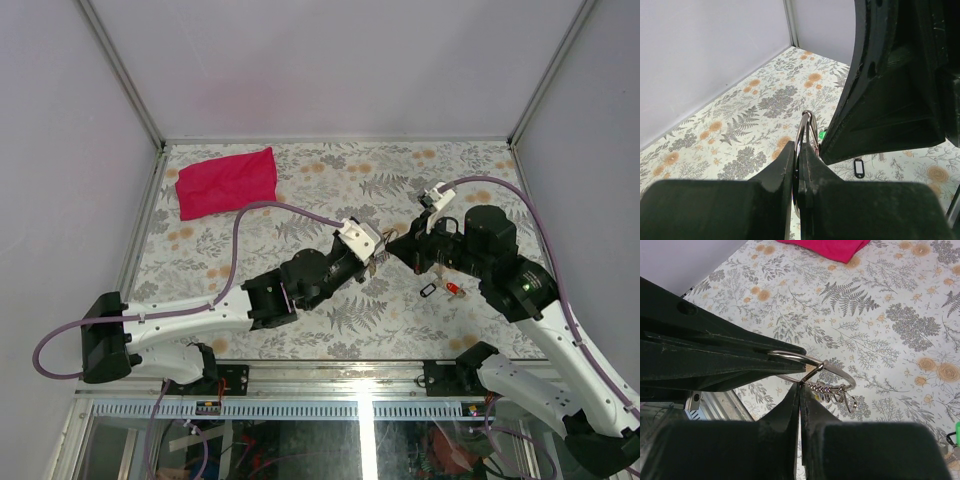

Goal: Put the keys on the keyring

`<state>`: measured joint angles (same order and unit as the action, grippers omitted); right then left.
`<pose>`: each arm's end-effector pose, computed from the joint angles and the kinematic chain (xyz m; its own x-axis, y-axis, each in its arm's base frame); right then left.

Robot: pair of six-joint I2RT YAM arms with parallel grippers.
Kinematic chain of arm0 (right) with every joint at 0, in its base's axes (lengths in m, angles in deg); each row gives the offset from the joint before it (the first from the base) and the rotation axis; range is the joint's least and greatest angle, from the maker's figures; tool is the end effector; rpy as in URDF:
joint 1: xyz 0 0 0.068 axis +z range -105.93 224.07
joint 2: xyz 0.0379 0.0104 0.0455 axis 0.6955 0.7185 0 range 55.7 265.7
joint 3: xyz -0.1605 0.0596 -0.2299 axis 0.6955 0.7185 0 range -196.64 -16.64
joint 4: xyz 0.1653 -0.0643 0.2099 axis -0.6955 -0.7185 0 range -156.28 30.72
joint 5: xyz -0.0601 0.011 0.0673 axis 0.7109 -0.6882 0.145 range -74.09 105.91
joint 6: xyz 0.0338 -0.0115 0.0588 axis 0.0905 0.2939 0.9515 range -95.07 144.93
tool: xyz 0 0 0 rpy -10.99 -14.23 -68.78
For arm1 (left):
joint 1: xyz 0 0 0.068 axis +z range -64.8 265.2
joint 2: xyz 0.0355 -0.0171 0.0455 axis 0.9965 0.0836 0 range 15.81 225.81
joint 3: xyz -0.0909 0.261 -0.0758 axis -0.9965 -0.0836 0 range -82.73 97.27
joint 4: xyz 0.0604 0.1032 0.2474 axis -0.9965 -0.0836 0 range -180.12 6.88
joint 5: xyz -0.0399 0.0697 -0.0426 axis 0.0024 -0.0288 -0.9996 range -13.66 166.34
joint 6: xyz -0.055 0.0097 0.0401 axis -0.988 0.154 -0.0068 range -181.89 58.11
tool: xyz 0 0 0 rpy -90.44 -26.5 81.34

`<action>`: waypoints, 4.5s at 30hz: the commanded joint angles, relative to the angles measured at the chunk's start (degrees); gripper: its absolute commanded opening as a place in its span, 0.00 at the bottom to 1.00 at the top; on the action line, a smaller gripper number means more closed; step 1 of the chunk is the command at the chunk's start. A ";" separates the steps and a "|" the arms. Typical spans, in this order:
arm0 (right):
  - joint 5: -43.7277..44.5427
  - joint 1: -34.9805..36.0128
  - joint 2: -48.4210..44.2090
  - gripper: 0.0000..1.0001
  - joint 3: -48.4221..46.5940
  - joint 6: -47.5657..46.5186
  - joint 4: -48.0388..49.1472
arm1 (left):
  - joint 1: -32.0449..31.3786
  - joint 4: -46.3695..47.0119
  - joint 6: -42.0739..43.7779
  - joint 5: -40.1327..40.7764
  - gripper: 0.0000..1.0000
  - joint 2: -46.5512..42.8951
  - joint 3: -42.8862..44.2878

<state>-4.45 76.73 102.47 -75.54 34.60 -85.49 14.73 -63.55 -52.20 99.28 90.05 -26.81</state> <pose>0.1517 0.1201 0.3987 -0.3347 -0.0274 -0.9419 -0.7443 0.6207 0.2465 0.1322 -0.3080 0.3594 0.1314 0.0934 -0.9869 0.7259 0.6689 0.1599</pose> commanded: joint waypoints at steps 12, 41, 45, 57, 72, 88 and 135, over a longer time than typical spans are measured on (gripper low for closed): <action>5.88 -0.06 -2.64 0.00 -1.18 -2.28 1.47 | -0.49 6.27 -0.64 2.00 0.00 -2.47 0.15; 6.59 -0.01 -12.65 0.37 9.19 -7.37 12.36 | -0.45 -6.84 -0.37 -0.51 0.00 -7.95 3.90; 2.64 -0.04 -17.89 0.41 17.80 -11.48 23.38 | -0.41 -14.67 0.12 -3.44 0.00 -10.94 6.12; -7.93 -0.06 -19.85 0.42 31.14 -21.66 50.73 | -0.45 -29.57 1.50 -5.39 0.00 -14.92 11.08; -11.69 -0.05 -12.16 0.40 33.14 -26.92 56.11 | -0.43 -30.39 2.09 -6.24 0.00 -14.36 13.40; -13.03 0.90 -5.28 0.41 34.44 -21.82 66.99 | -0.40 -29.94 1.79 -7.37 0.00 -13.87 14.22; -14.27 1.44 -5.58 0.42 33.48 -20.23 67.37 | -0.45 -30.12 1.22 -8.17 0.00 -13.51 14.70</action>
<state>-19.53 77.78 96.48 -40.81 12.28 -24.51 14.73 -96.37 -50.91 91.87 76.63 -14.92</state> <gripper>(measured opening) 0.426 0.037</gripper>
